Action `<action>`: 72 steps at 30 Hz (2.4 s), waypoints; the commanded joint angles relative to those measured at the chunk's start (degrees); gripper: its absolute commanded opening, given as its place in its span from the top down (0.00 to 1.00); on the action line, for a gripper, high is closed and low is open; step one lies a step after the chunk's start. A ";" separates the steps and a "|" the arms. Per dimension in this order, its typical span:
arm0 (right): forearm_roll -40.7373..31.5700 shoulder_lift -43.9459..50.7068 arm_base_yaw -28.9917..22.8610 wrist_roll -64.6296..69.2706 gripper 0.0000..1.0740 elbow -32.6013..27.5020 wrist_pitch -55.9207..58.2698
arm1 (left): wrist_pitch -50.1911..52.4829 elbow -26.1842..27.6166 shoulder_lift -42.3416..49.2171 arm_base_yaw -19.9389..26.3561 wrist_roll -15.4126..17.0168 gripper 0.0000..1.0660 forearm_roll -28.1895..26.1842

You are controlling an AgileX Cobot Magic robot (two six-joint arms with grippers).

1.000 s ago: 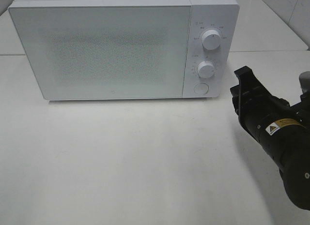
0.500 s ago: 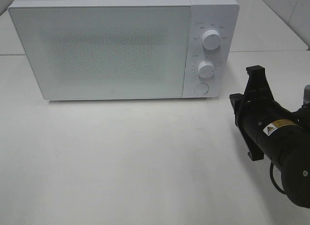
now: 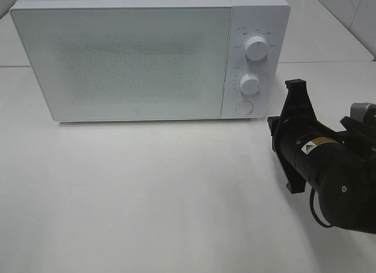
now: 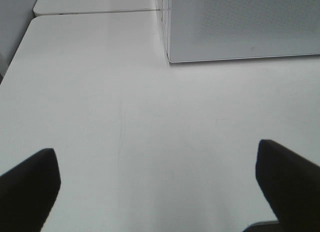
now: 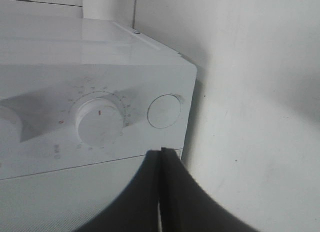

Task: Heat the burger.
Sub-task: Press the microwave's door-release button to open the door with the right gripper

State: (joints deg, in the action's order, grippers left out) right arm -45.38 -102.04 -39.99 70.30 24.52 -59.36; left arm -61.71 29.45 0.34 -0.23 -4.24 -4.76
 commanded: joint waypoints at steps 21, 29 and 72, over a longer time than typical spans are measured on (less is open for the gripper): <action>10.49 -10.03 7.96 5.79 1.00 13.29 6.82 | 0.52 0.00 1.26 -0.06 0.06 0.06 0.11; 9.91 -13.58 7.96 6.88 1.00 16.39 6.76 | 0.52 0.00 1.26 -0.06 0.11 0.06 0.11; 5.79 -21.31 10.43 3.38 1.00 29.97 -4.47 | 0.52 0.00 1.20 -0.06 0.11 0.06 0.11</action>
State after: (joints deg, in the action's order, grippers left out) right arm -42.00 -123.99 -30.54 74.66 51.17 -53.00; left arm -61.71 29.45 0.34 -0.23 -4.24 -4.76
